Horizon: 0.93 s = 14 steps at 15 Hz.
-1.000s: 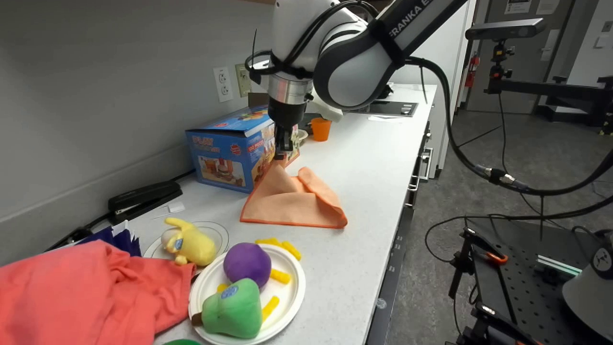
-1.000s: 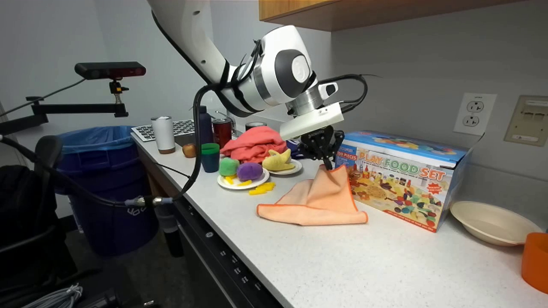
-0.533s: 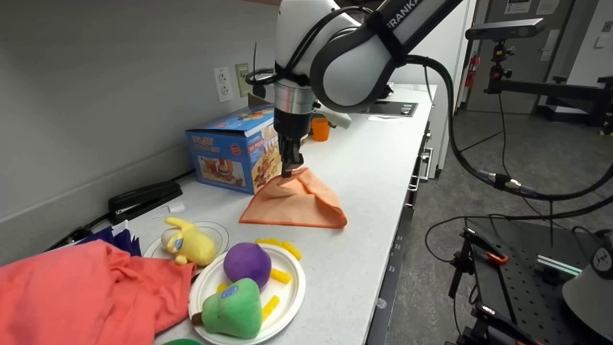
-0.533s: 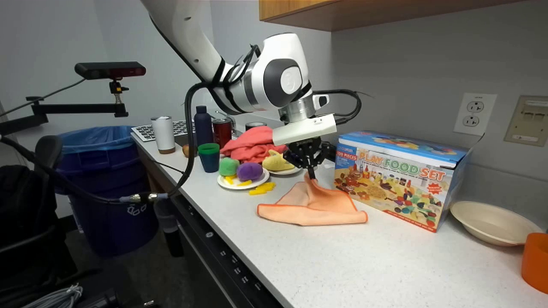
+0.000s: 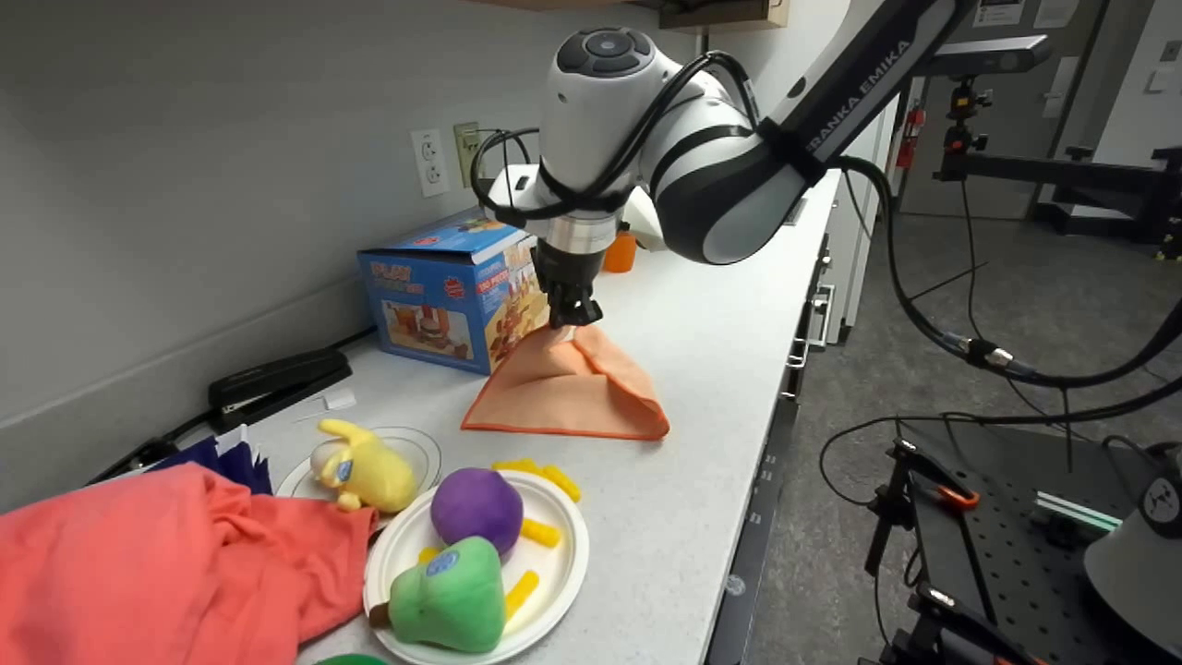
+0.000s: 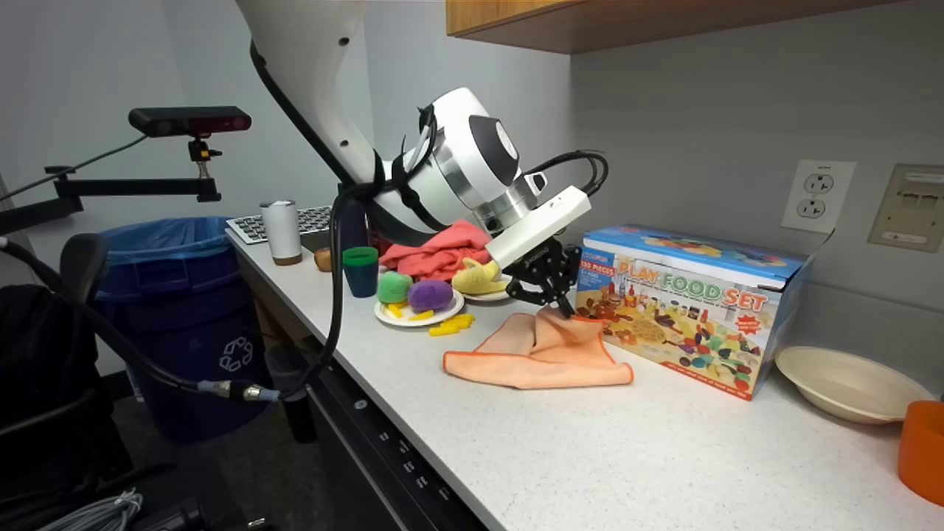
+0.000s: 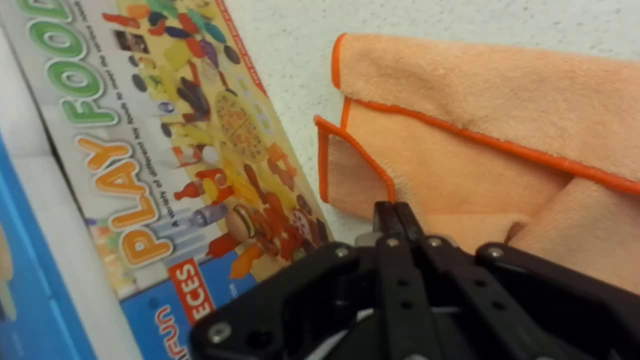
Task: Unfold the orange cloth
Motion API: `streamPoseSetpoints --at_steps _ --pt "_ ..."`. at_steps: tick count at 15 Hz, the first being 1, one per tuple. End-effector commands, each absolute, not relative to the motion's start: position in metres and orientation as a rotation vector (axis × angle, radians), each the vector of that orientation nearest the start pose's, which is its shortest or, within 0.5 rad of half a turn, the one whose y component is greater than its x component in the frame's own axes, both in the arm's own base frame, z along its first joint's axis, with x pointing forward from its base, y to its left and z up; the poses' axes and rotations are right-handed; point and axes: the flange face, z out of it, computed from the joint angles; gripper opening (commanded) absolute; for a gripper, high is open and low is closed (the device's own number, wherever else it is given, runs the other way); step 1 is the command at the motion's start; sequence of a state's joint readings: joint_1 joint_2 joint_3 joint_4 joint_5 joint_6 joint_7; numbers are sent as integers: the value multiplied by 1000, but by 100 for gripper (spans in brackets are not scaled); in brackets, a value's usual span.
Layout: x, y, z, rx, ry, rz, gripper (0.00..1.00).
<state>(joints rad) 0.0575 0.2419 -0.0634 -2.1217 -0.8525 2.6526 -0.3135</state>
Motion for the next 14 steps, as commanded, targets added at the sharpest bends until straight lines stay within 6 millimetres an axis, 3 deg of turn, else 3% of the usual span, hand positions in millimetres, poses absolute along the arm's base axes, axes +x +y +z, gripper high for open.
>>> streamPoseSetpoints --at_steps 1,8,14 --pt "602 41 321 2146 1265 310 0" --pt "613 67 327 2305 1249 359 0" --pt "631 74 329 2420 1236 377 0"
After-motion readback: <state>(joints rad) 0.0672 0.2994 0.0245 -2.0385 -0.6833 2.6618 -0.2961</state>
